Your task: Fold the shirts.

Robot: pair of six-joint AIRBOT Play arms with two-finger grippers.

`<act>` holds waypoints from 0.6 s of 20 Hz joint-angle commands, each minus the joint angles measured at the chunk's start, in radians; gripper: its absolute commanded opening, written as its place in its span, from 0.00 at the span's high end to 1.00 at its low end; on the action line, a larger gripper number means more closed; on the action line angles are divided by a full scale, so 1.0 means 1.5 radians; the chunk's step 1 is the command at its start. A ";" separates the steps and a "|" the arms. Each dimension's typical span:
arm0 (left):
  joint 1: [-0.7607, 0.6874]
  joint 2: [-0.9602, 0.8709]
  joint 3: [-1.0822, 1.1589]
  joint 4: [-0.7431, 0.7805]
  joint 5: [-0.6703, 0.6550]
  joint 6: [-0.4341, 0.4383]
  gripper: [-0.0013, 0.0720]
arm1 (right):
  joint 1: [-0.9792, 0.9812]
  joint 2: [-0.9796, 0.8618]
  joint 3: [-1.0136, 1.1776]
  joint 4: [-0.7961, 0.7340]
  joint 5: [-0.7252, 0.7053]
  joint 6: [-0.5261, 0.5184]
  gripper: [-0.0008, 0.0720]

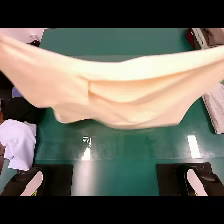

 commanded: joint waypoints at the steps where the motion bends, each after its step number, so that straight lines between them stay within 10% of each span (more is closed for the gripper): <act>1: 0.000 0.003 0.186 -0.006 -0.018 -0.036 0.95 | -0.002 0.017 0.116 0.005 0.008 0.002 0.97; 12: 0.000 0.002 0.338 -0.001 0.004 -0.080 0.95 | -0.002 -0.101 0.432 -0.141 0.206 0.096 0.97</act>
